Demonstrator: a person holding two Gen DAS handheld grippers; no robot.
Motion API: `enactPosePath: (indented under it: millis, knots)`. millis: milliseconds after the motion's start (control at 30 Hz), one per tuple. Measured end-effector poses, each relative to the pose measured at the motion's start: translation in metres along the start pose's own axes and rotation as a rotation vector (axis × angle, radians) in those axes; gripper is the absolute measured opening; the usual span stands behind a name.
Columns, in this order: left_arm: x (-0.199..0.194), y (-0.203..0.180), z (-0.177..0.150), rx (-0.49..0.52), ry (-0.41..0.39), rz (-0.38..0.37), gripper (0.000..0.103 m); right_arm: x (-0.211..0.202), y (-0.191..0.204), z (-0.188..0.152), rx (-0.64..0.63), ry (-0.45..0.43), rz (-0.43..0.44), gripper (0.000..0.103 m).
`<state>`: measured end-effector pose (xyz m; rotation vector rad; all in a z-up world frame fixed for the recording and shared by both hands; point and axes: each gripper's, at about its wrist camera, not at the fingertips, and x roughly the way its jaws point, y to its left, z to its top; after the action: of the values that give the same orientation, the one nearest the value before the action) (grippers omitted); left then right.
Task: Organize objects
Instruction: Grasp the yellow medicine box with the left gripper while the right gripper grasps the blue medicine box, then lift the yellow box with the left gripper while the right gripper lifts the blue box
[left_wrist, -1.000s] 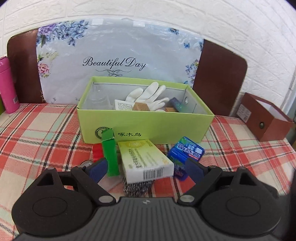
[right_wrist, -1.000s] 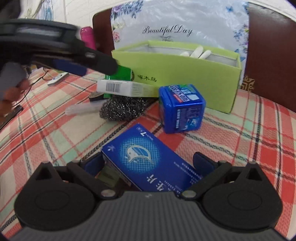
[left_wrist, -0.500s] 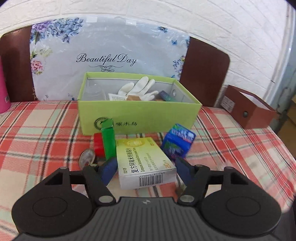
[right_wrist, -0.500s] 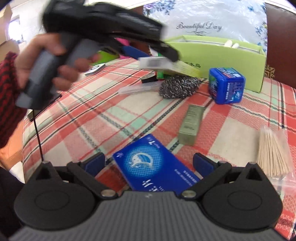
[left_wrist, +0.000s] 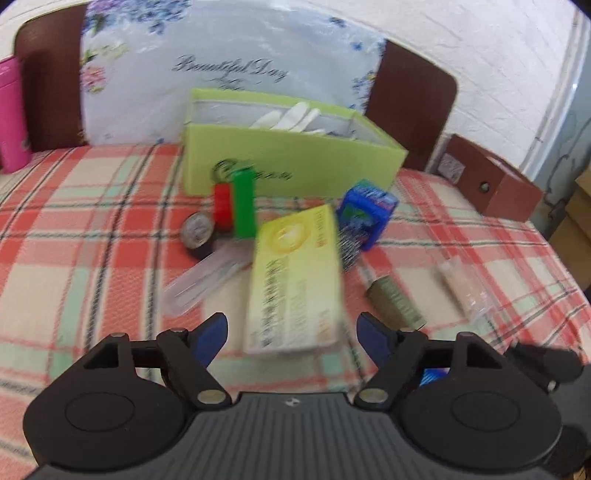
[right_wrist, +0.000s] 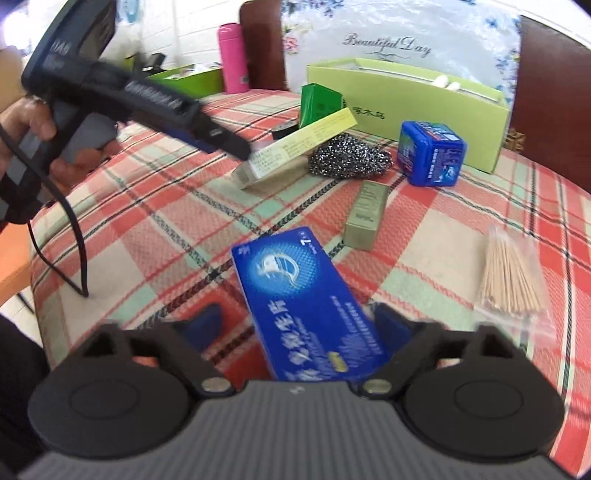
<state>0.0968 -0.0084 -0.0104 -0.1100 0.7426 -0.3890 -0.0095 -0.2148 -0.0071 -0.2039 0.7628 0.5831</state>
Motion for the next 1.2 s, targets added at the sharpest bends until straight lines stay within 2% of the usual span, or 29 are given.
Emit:
enactPosePath:
  millis: [100,133,167,200,267,367,467,533,633,733,933,1000,1100,1200]
  knots:
    - [0.017,-0.003,0.007,-0.023,-0.029,-0.014,0.087,-0.003,0.011,-0.003,0.003,-0.014,-0.025,0.059]
    - [0.026,-0.001,0.008,-0.036,-0.017,0.004,0.086,-0.003,0.013,-0.003,0.006,-0.014,-0.035,0.058]
    - [0.035,0.002,0.008,-0.055,0.011,0.024,0.084,-0.004,0.015,-0.003,0.014,-0.01,-0.039,0.058]
    - [0.041,0.006,0.007,-0.077,0.035,0.017,0.073,-0.005,0.016,-0.003,0.021,-0.006,-0.038,0.058]
    - [0.038,0.015,0.0,-0.12,0.039,-0.026,0.072,-0.008,0.018,-0.002,0.024,0.005,-0.038,0.058]
    - [0.018,0.011,-0.01,-0.037,0.052,0.021,0.072,-0.009,0.019,-0.002,0.018,0.013,-0.036,0.058]
    - [-0.007,0.009,-0.027,0.077,0.063,0.119,0.072,-0.009,0.018,-0.001,0.019,0.008,-0.032,0.062]
    - [-0.015,0.016,-0.033,0.079,0.079,0.147,0.076,-0.008,0.018,0.0,0.016,0.005,-0.036,0.064]
    - [-0.014,0.03,-0.03,0.014,0.067,0.17,0.081,-0.007,0.017,0.003,0.031,-0.002,-0.044,0.065]
    - [-0.005,0.03,-0.025,-0.012,0.078,0.151,0.081,-0.011,0.017,0.003,0.029,-0.01,-0.062,0.067]
    - [0.007,0.012,-0.033,0.085,0.121,0.184,0.081,-0.012,0.016,0.002,0.037,0.003,-0.075,0.067]
    - [0.006,0.013,-0.035,0.093,0.117,0.173,0.081,-0.009,0.017,0.004,0.035,0.008,-0.073,0.067]
    - [0.003,0.017,-0.035,0.055,0.109,0.138,0.08,-0.004,0.022,0.006,0.031,0.01,-0.076,0.067]
    - [0.008,0.016,-0.032,0.034,0.104,0.152,0.081,-0.001,0.024,0.008,0.034,0.011,-0.081,0.066]
